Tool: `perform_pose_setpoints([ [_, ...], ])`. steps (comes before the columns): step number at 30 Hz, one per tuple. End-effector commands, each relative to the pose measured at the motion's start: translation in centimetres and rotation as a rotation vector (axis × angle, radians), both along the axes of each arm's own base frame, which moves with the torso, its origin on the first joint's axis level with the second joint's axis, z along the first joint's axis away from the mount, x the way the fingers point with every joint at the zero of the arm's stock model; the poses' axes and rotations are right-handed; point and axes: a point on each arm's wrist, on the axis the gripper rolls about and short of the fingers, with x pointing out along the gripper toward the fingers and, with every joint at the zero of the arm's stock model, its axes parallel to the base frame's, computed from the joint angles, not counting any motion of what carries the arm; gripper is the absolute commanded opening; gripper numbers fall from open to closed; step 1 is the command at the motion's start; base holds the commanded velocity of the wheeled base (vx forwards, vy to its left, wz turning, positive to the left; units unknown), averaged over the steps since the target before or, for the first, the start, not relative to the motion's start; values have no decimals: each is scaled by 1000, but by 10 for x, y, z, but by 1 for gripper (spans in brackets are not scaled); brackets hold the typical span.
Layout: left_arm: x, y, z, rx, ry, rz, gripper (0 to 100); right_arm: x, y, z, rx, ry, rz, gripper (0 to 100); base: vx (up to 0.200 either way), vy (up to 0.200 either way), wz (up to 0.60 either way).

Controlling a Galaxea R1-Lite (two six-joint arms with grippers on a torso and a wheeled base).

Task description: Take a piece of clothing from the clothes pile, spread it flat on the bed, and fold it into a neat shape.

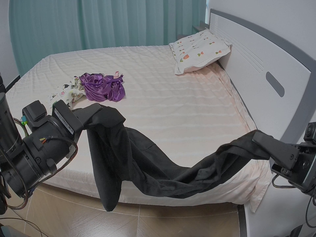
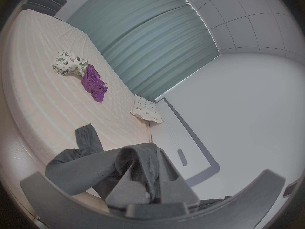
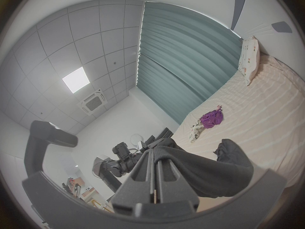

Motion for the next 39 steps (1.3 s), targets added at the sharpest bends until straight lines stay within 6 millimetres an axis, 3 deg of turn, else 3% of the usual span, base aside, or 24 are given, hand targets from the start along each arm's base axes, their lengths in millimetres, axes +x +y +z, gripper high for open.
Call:
perform_pose_setpoints([
  [1,7,-5,-7,21,24,2,0,20,24,-15,-85,58,8,0,0,0,0],
  [3,10,-8,-9,29,33,0,0,33,39,-21,-112,94,15,0,0,0,0],
  [6,21,-19,-21,68,75,-3,0,62,62,-47,-192,160,-10,0,0,0,0],
  [9,26,-25,-30,92,101,-6,0,67,68,-53,-193,169,-6,0,0,0,0],
  [10,32,-31,-38,110,125,-1,0,77,73,-64,-222,193,-28,100,0,0,0],
  [13,36,-33,-38,102,121,1,0,82,69,-72,-241,217,-55,100,0,0,0],
  [23,41,-39,-39,104,125,-1,0,90,73,-62,-207,194,-96,100,0,0,0],
  [39,43,-37,-40,109,131,15,0,92,77,-64,-209,199,-96,100,0,0,0],
])
